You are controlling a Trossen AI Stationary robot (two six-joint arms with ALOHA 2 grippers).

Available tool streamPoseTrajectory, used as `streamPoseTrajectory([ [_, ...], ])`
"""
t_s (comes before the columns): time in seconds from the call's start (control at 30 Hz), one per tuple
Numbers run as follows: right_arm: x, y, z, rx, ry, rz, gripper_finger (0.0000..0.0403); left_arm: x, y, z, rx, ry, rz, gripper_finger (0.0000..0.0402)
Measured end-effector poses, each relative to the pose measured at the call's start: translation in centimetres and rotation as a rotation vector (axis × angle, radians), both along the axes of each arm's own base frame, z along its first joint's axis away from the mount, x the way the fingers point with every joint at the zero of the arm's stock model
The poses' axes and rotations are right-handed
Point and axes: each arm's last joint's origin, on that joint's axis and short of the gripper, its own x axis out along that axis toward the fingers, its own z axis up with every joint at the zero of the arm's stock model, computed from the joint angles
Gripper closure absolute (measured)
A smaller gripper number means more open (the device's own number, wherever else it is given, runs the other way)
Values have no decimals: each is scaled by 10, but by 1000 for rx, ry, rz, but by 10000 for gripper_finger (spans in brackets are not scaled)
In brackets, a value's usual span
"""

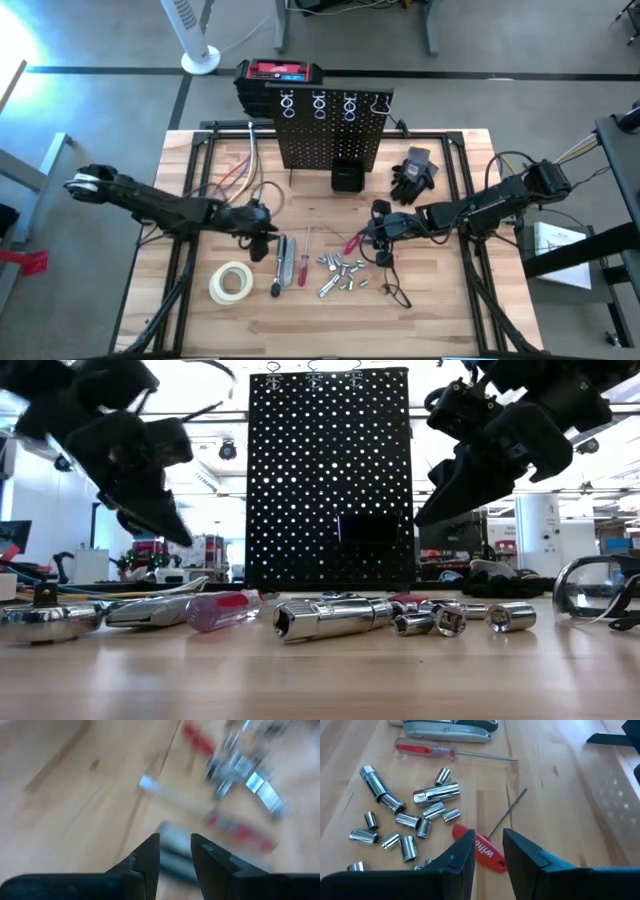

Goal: Hang tools onto peg board
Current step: Hang the ratchet wrench on the peg board

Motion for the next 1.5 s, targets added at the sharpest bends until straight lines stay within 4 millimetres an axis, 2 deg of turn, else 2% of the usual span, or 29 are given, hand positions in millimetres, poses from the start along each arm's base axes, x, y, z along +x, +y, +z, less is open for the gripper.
streamPoseTrajectory([
  [0.13,0,-1,0,-30,-4,-20,320,13,-2,16,60,207,-38,301],
  [0.27,0,-3,0,-31,-6,-62,323,30,-4,26,20,256,22,301],
  [0.4,-2,-4,-3,-23,-1,-113,318,46,-8,23,-49,279,121,301],
  [0.63,-9,-6,-13,2,22,-179,320,57,-16,1,-23,359,154,301],
  [0.9,-13,-6,-18,75,28,-242,310,49,-27,-14,-17,390,129,301],
  [1.13,-6,-4,-11,133,-72,-236,268,24,-28,-17,-28,330,142,294],
  [1.2,-2,-3,-10,146,-111,-216,252,18,-26,-17,-73,258,165,287],
  [1.33,2,-2,-10,155,-133,-203,222,11,-25,-19,-270,89,298,260],
  [1.5,6,-1,-8,157,-140,-204,200,6,-36,-25,-442,103,342,214],
])
